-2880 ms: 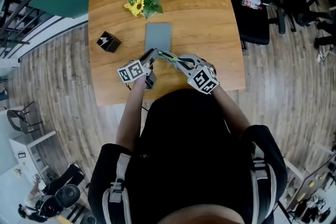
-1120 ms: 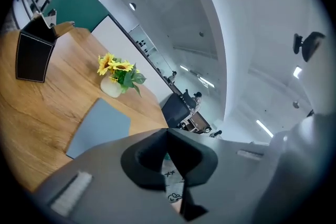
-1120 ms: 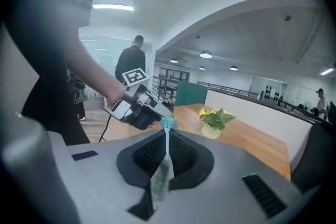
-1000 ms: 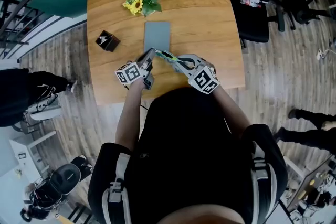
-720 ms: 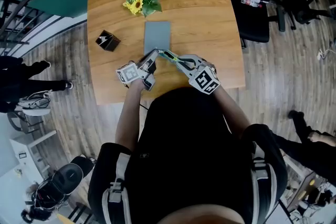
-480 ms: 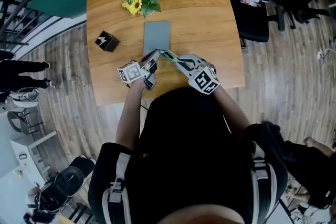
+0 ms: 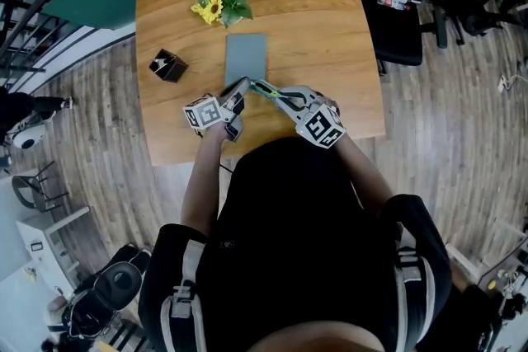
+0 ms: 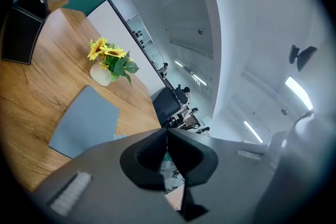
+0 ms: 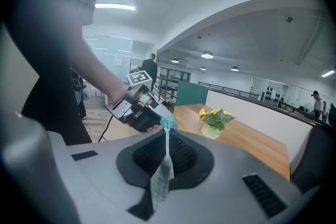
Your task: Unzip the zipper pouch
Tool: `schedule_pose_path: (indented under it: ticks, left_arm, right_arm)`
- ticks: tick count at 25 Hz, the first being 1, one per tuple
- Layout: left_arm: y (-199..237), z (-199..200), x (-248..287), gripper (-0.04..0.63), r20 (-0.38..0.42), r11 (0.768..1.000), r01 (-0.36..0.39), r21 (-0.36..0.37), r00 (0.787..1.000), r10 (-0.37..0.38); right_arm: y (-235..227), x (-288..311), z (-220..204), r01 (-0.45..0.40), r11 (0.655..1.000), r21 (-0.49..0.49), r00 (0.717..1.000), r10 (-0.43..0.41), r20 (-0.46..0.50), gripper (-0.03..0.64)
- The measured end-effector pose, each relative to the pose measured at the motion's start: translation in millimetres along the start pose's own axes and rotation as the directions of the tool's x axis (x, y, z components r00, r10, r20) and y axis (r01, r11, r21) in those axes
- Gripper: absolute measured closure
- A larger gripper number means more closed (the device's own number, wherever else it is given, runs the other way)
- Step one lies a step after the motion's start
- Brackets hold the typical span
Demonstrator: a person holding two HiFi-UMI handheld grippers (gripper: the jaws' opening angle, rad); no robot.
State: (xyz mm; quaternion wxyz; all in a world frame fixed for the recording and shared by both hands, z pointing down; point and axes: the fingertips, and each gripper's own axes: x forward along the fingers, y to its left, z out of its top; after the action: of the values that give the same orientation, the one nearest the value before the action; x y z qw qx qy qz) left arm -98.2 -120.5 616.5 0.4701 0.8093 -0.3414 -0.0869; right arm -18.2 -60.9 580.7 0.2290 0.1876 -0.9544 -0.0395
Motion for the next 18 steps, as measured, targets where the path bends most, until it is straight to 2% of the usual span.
schedule_pose_path:
  ticks: [6,11,14,18]
  left_arm:
    - [6.0,-2.4,-1.7,0.597,-0.015,0.998,-0.032,0.047,0.999,0.032]
    - [6.2,-1.2,0.1,0.598,-0.015,0.987,-0.084,0.137,0.996,0.087]
    - [7.2,2.1,1.3,0.598,-0.003,0.985,-0.096,0.142,0.995,0.097]
    - [18.5,6.1,-3.3,0.599,0.010,0.969,-0.168,0.183,0.986,0.169]
  right_arm:
    - [-0.7,0.1,-2.4,0.004,1.000,-0.002,1.000,-0.004,-0.013,0.604]
    - [4.0,1.3,-5.0,-0.001,1.000,-0.002,1.000,0.001,-0.026,0.604]
    - [5.2,3.8,-2.1,-0.004,1.000,-0.006,1.000,0.003,-0.023,0.606]
    - [4.9,2.3,2.8,-0.003,1.000,-0.002,1.000,0.003,-0.007,0.606]
